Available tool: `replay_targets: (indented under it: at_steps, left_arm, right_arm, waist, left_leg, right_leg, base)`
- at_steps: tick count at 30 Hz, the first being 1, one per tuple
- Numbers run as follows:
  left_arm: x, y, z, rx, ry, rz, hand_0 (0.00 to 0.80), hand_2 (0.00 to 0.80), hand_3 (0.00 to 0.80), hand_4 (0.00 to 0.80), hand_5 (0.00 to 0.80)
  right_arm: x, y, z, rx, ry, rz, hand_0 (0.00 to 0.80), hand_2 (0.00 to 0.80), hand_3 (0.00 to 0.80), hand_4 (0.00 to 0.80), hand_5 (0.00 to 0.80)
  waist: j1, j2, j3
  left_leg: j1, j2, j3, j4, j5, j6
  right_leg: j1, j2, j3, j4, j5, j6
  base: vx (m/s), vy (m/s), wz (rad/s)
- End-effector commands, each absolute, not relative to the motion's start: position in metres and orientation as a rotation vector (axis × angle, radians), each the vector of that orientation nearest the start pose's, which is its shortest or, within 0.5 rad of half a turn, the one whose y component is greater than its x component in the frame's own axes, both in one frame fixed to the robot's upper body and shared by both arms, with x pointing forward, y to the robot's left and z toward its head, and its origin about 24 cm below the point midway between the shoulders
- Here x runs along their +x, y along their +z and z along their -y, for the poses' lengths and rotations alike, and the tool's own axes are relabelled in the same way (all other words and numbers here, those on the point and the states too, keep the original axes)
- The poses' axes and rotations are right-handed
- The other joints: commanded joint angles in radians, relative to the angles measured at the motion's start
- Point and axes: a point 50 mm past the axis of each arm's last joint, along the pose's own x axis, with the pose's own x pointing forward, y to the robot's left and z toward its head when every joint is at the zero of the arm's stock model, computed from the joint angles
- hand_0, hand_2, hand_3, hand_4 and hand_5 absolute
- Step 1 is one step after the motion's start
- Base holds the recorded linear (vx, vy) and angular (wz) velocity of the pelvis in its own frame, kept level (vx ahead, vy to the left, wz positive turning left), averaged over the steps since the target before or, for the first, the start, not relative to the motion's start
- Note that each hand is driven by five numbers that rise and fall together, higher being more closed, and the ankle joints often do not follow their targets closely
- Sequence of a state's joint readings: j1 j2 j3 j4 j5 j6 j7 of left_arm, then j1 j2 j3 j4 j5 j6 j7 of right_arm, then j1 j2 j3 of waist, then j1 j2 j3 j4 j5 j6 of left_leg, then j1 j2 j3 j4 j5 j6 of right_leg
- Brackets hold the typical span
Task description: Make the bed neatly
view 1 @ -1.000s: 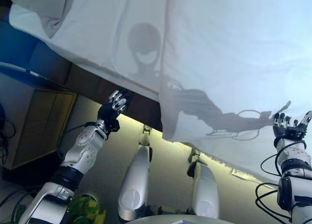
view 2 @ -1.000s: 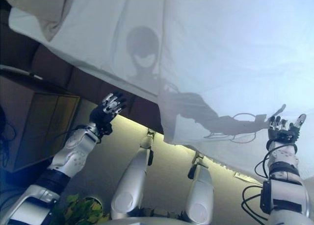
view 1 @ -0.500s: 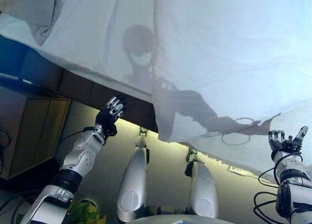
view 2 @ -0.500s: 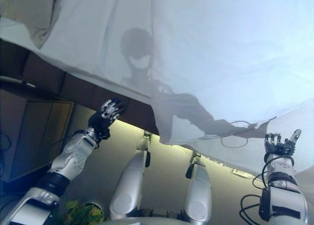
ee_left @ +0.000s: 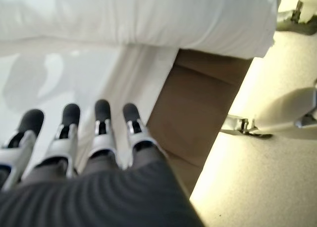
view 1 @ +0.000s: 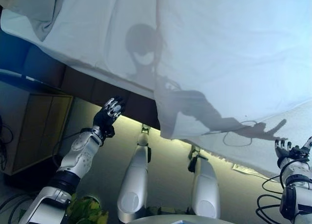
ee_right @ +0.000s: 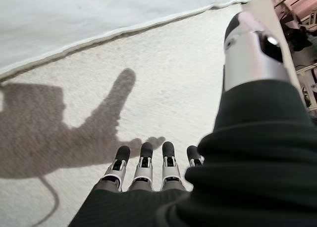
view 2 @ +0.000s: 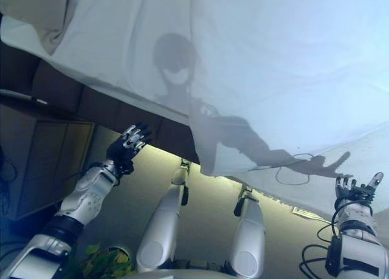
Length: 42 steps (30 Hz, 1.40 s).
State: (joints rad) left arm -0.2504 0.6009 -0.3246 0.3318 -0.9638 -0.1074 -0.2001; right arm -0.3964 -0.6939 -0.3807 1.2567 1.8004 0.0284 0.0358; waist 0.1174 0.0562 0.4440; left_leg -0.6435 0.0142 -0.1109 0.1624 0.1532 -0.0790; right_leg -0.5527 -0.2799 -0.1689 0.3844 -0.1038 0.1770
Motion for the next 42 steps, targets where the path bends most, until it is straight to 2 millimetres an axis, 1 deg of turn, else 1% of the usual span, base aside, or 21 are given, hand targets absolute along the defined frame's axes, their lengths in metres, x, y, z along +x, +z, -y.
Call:
replay_targets:
  at_steps: [1,4,8,10,14,19,21,23,25,29,36,42]
  left_arm:
    - [0.295,0.069,-0.210,-0.328,-0.314,0.023,0.000,0.000,0.000,0.000,0.000]
    - [0.295,0.074,-0.210,-0.327,-0.323,0.029,0.000,0.000,0.000,0.000,0.000]
    - [0.297,0.076,-0.211,-0.334,-0.334,0.024,0.000,0.000,0.000,0.000,0.000]
    - [0.296,0.075,-0.208,-0.348,-0.343,0.018,0.000,0.000,0.000,0.000,0.000]
    - [0.294,0.073,-0.204,-0.358,-0.374,0.003,0.000,0.000,0.000,0.000,0.000]
    - [0.293,0.067,-0.205,-0.369,-0.379,-0.018,0.000,0.000,0.000,0.000,0.000]
    - [0.294,0.067,-0.208,-0.364,-0.377,-0.024,0.000,0.000,0.000,0.000,0.000]
    - [0.296,0.069,-0.211,-0.348,-0.369,-0.029,0.000,0.000,0.000,0.000,0.000]
    - [0.298,0.070,-0.214,-0.333,-0.363,-0.031,0.000,0.000,0.000,0.000,0.000]
    - [0.302,0.073,-0.215,-0.316,-0.345,-0.034,0.000,0.000,0.000,0.000,0.000]
    - [0.303,0.072,-0.220,-0.320,-0.324,-0.054,0.000,0.000,0.000,0.000,0.000]
    - [0.301,0.066,-0.222,-0.315,-0.331,-0.079,0.000,0.000,0.000,0.000,0.000]
  right_arm:
    - [0.209,0.036,0.447,1.373,-0.970,0.284,0.000,0.000,0.000,0.000,0.000]
    - [0.213,0.048,0.452,1.370,-0.937,0.337,0.000,0.000,0.000,0.000,0.000]
    - [0.224,0.067,0.455,1.375,-0.886,0.369,0.000,0.000,0.000,0.000,0.000]
    - [0.232,0.078,0.455,1.358,-0.852,0.377,0.000,0.000,0.000,0.000,0.000]
    - [0.241,0.095,0.457,1.336,-0.823,0.399,0.000,0.000,0.000,0.000,0.000]
    - [0.246,0.109,0.460,1.339,-0.820,0.426,0.000,0.000,0.000,0.000,0.000]
    - [0.248,0.106,0.458,1.350,-0.831,0.413,0.000,0.000,0.000,0.000,0.000]
    - [0.248,0.099,0.455,1.385,-0.864,0.386,0.000,0.000,0.000,0.000,0.000]
    - [0.244,0.093,0.456,1.408,-0.910,0.358,0.000,0.000,0.000,0.000,0.000]
    - [0.237,0.088,0.458,1.412,-0.953,0.351,0.000,0.000,0.000,0.000,0.000]
    - [0.233,0.090,0.462,1.403,-0.957,0.373,0.000,0.000,0.000,0.000,0.000]
    - [0.232,0.087,0.461,1.410,-0.954,0.379,0.000,0.000,0.000,0.000,0.000]
  waist:
    - [-0.001,0.035,0.015]
    - [0.002,0.044,0.021]
    - [0.009,0.050,0.022]
    - [0.015,0.059,0.020]
    - [0.029,0.072,0.012]
    - [0.044,0.068,-0.005]
    - [0.049,0.059,-0.014]
    - [0.050,0.046,-0.022]
    - [0.049,0.037,-0.028]
    - [0.046,0.030,-0.033]
    - [0.044,0.020,-0.039]
    - [0.054,-0.004,-0.055]
  left_leg:
    - [-0.056,0.059,0.009,0.128,-0.088,-0.019]
    - [-0.069,0.056,0.009,0.135,-0.084,-0.018]
    - [-0.084,0.050,0.008,0.140,-0.078,-0.015]
    - [-0.088,0.047,0.008,0.137,-0.073,-0.013]
    - [-0.095,0.041,0.004,0.137,-0.067,-0.010]
    - [-0.098,0.041,-0.002,0.144,-0.067,-0.012]
    - [-0.100,0.043,-0.005,0.150,-0.069,-0.012]
    - [-0.103,0.046,-0.006,0.157,-0.072,-0.012]
    - [-0.105,0.048,-0.004,0.164,-0.075,-0.012]
    - [-0.105,0.048,0.001,0.182,-0.086,-0.010]
    - [-0.093,0.050,0.003,0.187,-0.093,-0.009]
    - [-0.052,0.055,-0.005,0.163,-0.096,-0.008]
  right_leg:
    - [-0.047,-0.039,0.014,-0.132,0.201,0.016]
    - [-0.073,-0.045,0.018,-0.100,0.192,0.016]
    - [-0.109,-0.050,0.025,-0.063,0.185,0.019]
    - [-0.122,-0.050,0.026,-0.049,0.182,0.017]
    - [-0.140,-0.057,0.020,-0.015,0.168,0.012]
    - [-0.145,-0.063,0.008,0.012,0.157,0.008]
    - [-0.144,-0.066,0.004,0.021,0.155,0.008]
    - [-0.145,-0.065,0.000,0.028,0.153,0.010]
    - [-0.143,-0.065,-0.003,0.027,0.156,0.013]
    - [-0.140,-0.064,-0.001,0.030,0.158,0.015]
    - [-0.127,-0.055,-0.003,0.032,0.156,0.013]
    - [-0.075,-0.044,-0.026,0.008,0.155,0.009]
  base:
    - [0.036,-0.020,0.09]
    - [0.044,-0.032,0.08]
    - [0.051,-0.032,0.07]
    - [0.049,-0.002,0.02]
    - [0.051,0.003,0.04]
    - [0.062,0.011,0.16]
    - [0.059,0.004,0.17]
    - [0.046,-0.011,0.11]
    - [0.029,0.008,0.08]
    - [0.006,0.014,0.04]
    - [0.010,-0.002,0.01]
    - [0.042,-0.044,0.03]
